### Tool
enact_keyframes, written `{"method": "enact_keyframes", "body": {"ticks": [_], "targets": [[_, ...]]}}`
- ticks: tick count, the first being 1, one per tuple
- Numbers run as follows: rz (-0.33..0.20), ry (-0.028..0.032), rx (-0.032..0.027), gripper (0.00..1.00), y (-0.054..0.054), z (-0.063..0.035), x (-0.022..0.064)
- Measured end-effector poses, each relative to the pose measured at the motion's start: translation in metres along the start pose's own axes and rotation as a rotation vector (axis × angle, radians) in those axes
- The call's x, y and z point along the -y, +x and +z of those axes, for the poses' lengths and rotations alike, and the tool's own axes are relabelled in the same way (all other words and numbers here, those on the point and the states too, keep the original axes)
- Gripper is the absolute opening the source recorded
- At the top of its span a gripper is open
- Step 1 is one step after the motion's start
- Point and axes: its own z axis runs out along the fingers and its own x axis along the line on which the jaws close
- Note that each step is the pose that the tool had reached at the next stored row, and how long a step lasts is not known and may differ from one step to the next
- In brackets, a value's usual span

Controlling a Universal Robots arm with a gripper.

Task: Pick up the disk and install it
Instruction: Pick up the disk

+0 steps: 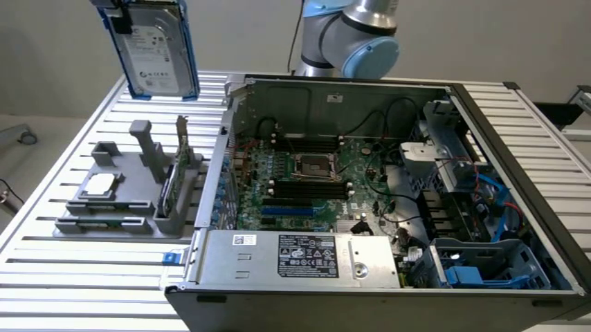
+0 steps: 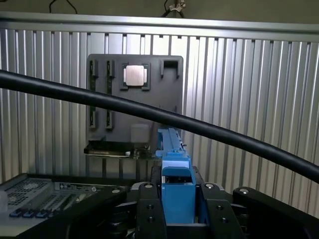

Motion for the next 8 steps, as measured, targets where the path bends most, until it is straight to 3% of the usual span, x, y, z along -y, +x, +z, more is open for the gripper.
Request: {"method": "enact_keyframes", "body": {"ticks": [8], "targets": [[0.000,0.0001,0.0012,0.33,0.006,-0.0035,0.0361]]}}
